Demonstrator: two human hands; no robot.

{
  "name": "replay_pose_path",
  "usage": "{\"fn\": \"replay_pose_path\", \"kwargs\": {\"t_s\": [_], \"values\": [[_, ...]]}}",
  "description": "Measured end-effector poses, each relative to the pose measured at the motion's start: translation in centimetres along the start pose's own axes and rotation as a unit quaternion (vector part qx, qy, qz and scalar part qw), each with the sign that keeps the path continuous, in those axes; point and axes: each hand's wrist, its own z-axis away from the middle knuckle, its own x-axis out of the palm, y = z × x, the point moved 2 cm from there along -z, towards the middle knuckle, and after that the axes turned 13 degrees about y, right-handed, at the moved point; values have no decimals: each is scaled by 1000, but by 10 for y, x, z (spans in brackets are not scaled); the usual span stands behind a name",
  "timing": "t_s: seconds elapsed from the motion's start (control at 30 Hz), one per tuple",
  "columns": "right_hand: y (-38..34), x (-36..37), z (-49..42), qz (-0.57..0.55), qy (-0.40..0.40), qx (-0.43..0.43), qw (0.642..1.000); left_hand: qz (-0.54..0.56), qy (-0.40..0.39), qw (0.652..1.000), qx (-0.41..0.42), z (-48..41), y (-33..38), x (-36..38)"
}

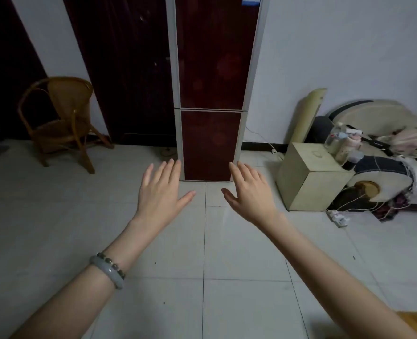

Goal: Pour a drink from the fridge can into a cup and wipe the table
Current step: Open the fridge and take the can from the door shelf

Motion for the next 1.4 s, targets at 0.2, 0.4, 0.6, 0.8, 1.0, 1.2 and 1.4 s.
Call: {"fn": "replay_pose_path", "kwargs": {"t_s": [0.2, 0.4, 0.6, 0.8, 1.0, 1.2, 1.4], "values": [[9, 44, -57, 4, 28, 10, 1000, -6, 11, 1000, -7, -47, -33, 41], [33, 99, -124, 9, 42, 2, 999, -15, 18, 1000, -5, -114, -59, 96], [61, 161, -214, 14, 39, -5, 999, -21, 9, 1000, -9, -201, -83, 155], [85, 218, -314, 19, 44, -20, 999, -24, 2, 999, -28, -290, -107, 218], [96, 271, -387, 11, 38, -24, 999, -22, 8, 999, -39, -354, -136, 265], [100, 320, -445, 12, 39, -34, 999, -28, 11, 999, -39, -408, -166, 309], [106, 378, -514, 36, 50, -43, 997, -29, 12, 999, -20, -479, -200, 363]]}}
